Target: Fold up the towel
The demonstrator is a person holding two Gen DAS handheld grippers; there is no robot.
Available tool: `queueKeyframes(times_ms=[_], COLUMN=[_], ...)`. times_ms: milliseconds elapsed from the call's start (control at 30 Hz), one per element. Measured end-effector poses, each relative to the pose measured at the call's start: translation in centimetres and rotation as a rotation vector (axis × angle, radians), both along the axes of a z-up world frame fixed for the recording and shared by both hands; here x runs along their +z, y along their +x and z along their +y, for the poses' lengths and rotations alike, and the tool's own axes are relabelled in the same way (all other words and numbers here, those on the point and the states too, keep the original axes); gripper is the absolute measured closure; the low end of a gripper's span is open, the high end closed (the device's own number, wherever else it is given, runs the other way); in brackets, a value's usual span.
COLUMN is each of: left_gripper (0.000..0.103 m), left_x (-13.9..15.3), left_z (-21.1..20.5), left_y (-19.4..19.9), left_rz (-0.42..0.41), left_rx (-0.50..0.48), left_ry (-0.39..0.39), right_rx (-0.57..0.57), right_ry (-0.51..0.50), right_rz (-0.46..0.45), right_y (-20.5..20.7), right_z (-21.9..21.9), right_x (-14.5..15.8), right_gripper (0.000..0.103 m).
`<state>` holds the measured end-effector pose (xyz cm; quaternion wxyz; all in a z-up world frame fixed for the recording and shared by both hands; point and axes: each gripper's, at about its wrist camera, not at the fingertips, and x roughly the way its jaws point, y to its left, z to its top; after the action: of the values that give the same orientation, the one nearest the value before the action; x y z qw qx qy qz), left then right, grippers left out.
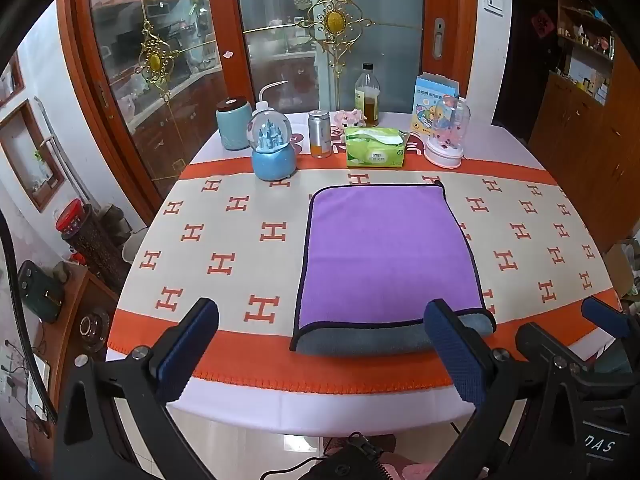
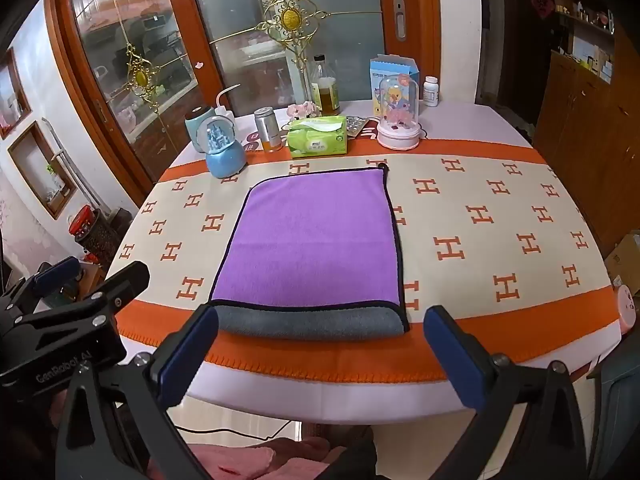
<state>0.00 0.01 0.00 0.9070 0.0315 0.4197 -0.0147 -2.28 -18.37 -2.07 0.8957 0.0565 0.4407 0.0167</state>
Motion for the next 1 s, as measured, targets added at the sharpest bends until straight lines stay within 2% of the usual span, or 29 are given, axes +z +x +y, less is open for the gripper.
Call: queueKeyframes(times_ms=[1000], left_gripper=[0.001], left_x=[0.3], left_z=[-1.1], left_y=[-0.2], left_rz=[0.0], left_rx=[0.019], left_ry=[0.001], right_rx=[0.002], right_ry=[-0.008], right_rz=[0.004], right_y=[0.1], right_z=[-0.1], right_x=[-0.1], right_gripper=[0.0])
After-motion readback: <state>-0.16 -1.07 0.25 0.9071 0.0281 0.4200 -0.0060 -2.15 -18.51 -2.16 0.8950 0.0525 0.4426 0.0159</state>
